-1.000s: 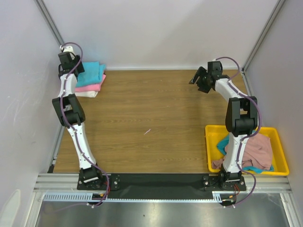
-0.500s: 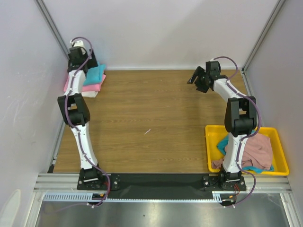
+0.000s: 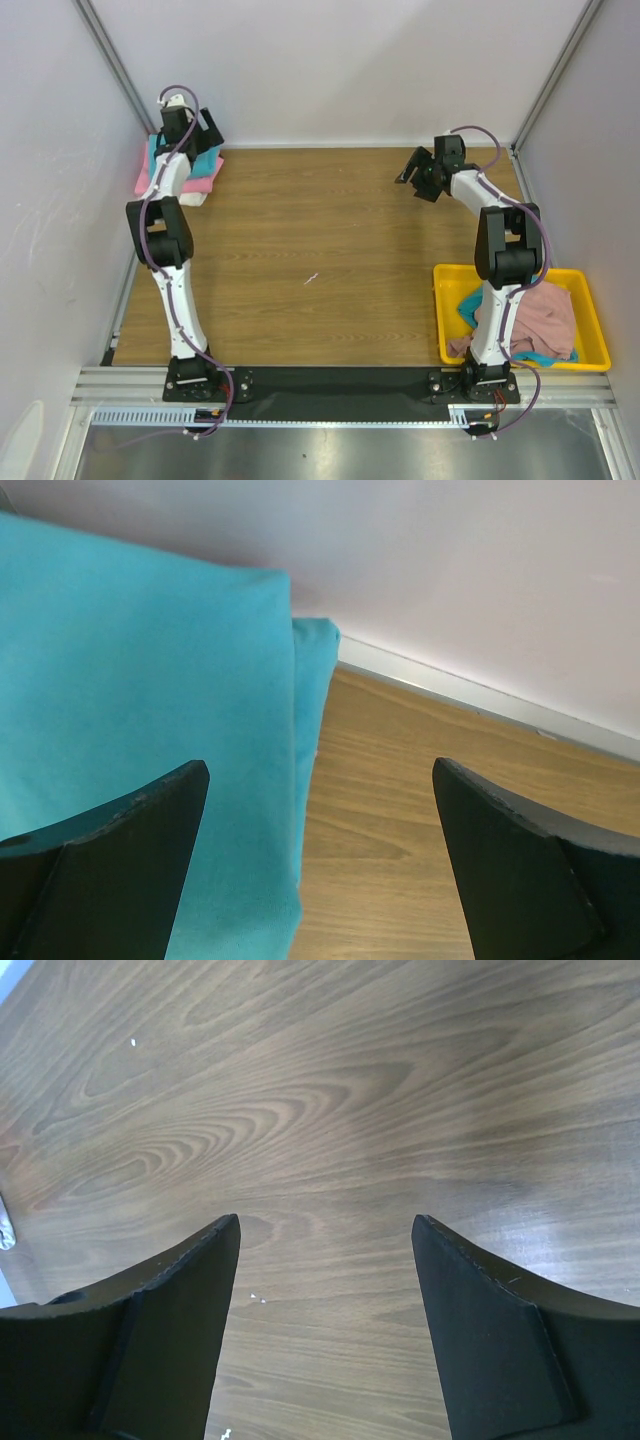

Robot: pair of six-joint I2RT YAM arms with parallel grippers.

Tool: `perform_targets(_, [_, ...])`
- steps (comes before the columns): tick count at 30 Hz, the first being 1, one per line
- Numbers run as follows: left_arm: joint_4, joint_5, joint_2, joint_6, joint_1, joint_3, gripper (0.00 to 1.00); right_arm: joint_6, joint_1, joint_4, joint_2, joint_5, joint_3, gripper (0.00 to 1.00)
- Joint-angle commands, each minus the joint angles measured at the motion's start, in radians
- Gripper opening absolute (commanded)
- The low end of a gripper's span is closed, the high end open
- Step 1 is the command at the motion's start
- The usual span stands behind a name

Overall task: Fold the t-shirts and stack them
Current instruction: Neatly place the folded tshirt to the corner

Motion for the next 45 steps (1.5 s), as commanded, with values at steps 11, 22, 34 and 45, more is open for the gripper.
perform_targets(11, [0.141,0.114,-0.148,-0.104,-0.039,-0.278,0.99,-0.011,-0.026,0.035,-0.039,-0.03,-0.008,0.76])
perform_targets(22, [0.131,0.106,-0.317,-0.041,-0.039,-0.344,0.99,-0.028,-0.028,0.061,-0.088,-0.049,-0.011,0.76])
perform_targets(34, [0.079,-0.062,-0.765,-0.04,-0.014,-0.596,1.0,-0.068,-0.049,0.142,-0.372,-0.078,-0.171,1.0])
perform_targets(45, [0.108,0.052,-1.35,0.022,0.014,-1.049,1.0,-0.169,-0.1,0.066,-0.706,-0.024,-0.273,1.0])
